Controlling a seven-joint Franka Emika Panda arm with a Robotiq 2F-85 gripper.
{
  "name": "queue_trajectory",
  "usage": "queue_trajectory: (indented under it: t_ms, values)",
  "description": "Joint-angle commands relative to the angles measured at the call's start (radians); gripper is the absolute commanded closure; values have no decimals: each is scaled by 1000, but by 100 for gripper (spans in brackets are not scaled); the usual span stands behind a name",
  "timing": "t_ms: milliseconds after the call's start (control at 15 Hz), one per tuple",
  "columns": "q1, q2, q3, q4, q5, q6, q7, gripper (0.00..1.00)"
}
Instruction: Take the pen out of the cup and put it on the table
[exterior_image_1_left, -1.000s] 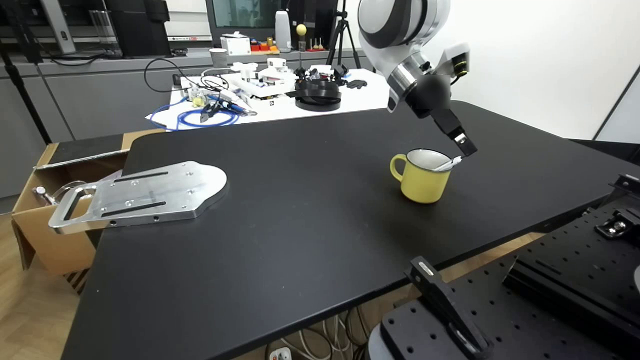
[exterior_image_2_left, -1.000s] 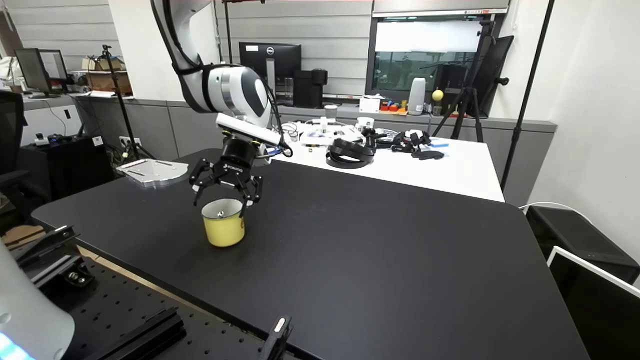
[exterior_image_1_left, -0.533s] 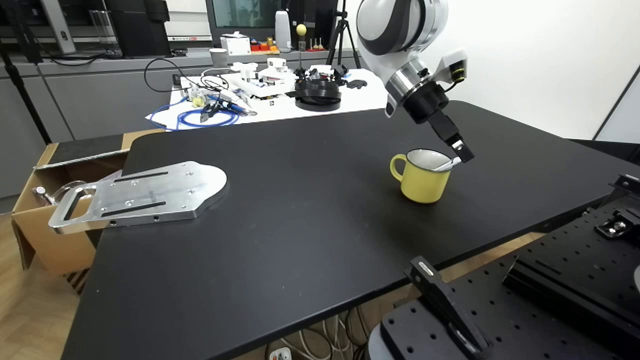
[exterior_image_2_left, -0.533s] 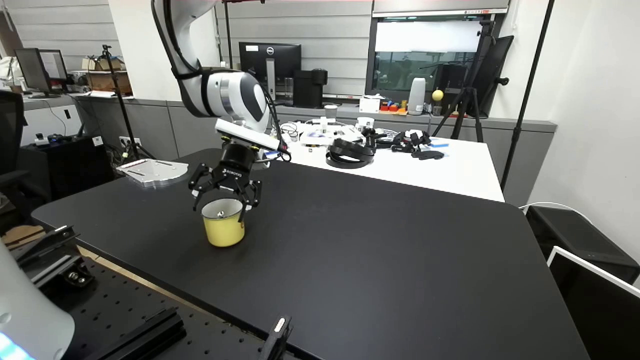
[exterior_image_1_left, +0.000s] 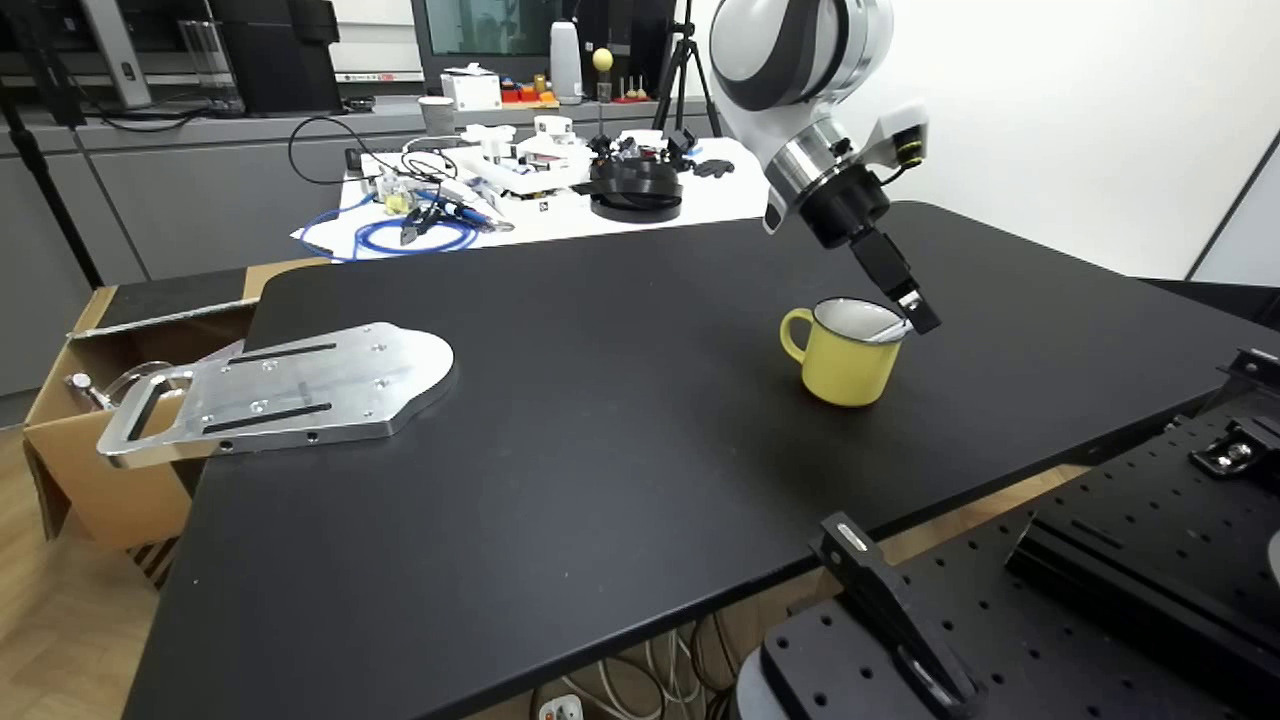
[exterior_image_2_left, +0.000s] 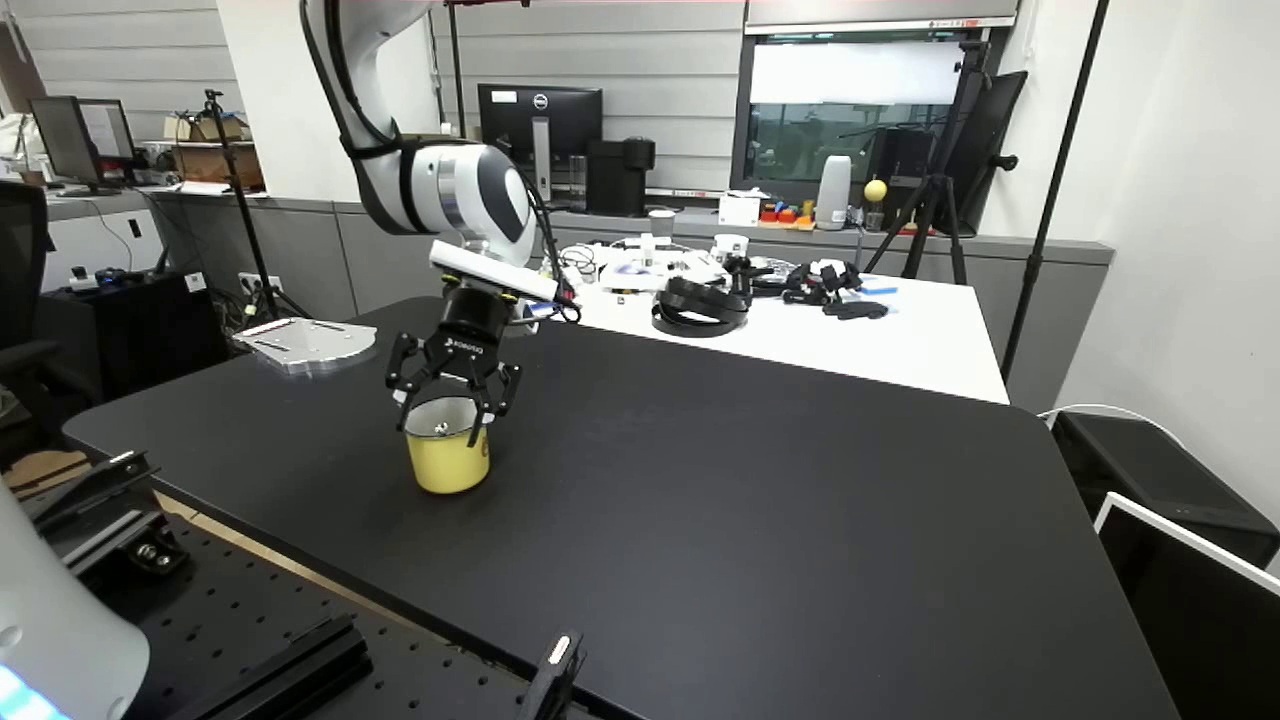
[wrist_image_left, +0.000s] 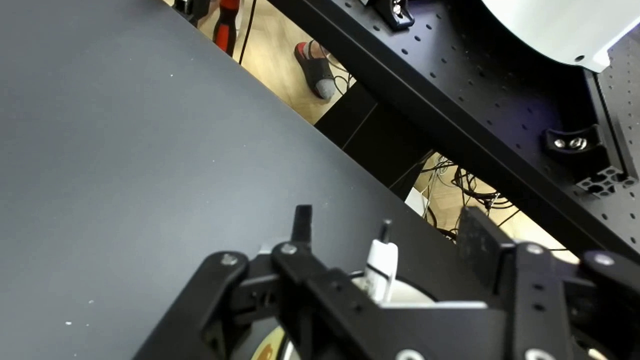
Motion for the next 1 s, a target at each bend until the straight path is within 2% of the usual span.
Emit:
queue_trajectory:
  t_ms: [0, 333, 467, 933]
  values:
    - [-3, -4, 6, -2, -8, 12, 26, 55]
    - [-3, -4, 6, -3, -9, 18, 25, 89]
    - [-2, -2, 5, 0, -8, 14, 25, 99]
    - [-3, -9, 11, 16, 5, -34, 16, 96]
